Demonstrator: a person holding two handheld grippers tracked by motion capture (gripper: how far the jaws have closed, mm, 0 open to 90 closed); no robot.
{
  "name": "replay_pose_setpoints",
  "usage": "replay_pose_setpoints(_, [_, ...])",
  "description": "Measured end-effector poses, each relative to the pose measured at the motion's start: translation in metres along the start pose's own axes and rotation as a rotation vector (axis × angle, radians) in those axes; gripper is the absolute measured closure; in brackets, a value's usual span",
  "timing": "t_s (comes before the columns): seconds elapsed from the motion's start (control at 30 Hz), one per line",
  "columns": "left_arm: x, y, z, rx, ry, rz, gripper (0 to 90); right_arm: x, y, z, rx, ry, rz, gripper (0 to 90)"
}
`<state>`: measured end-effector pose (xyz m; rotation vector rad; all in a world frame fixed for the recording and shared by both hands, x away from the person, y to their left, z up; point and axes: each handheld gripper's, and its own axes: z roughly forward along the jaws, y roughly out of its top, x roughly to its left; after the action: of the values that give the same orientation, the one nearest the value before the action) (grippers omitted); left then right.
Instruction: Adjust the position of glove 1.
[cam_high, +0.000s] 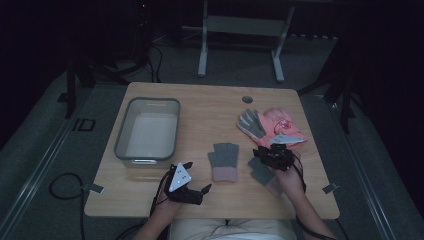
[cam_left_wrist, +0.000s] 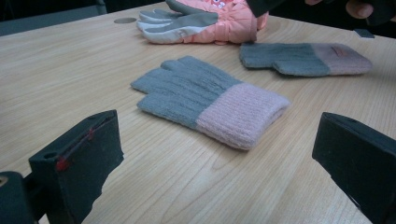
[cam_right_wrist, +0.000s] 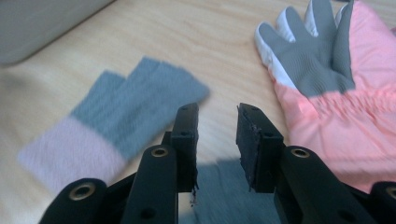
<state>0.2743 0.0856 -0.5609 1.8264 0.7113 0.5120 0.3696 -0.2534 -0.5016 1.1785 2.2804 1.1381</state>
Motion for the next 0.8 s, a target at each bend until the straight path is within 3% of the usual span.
replay_pose_setpoints(0.17, [0.0, 0.0, 0.0, 0.001, 0.001, -0.006, 1.0, -0.015, -0.008, -0.012, 0.032, 0.031, -0.044, 68.6])
replay_pose_setpoints(0.3, [0.0, 0.0, 0.0, 0.001, 0.0, -0.004, 1.0, -0.02, -0.015, -0.018, 0.055, 0.079, -0.085, 67.5])
replay_pose_setpoints(0.43, [0.0, 0.0, 0.0, -0.001, 0.002, -0.003, 1.1, -0.023, -0.022, -0.019, 0.084, 0.097, -0.129, 66.4])
replay_pose_setpoints(0.47, [0.0, 0.0, 0.0, 0.0, 0.001, -0.004, 1.0, -0.026, -0.027, -0.019, 0.112, 0.109, -0.143, 64.8])
replay_pose_setpoints(0.6, [0.0, 0.0, 0.0, 0.0, 0.003, -0.006, 1.1, -0.034, -0.039, -0.019, 0.157, 0.103, -0.15, 64.1])
replay_pose_setpoints(0.8, [0.0, 0.0, 0.0, 0.002, 0.003, -0.009, 1.1, -0.038, -0.048, -0.017, 0.159, 0.099, -0.121, 63.7])
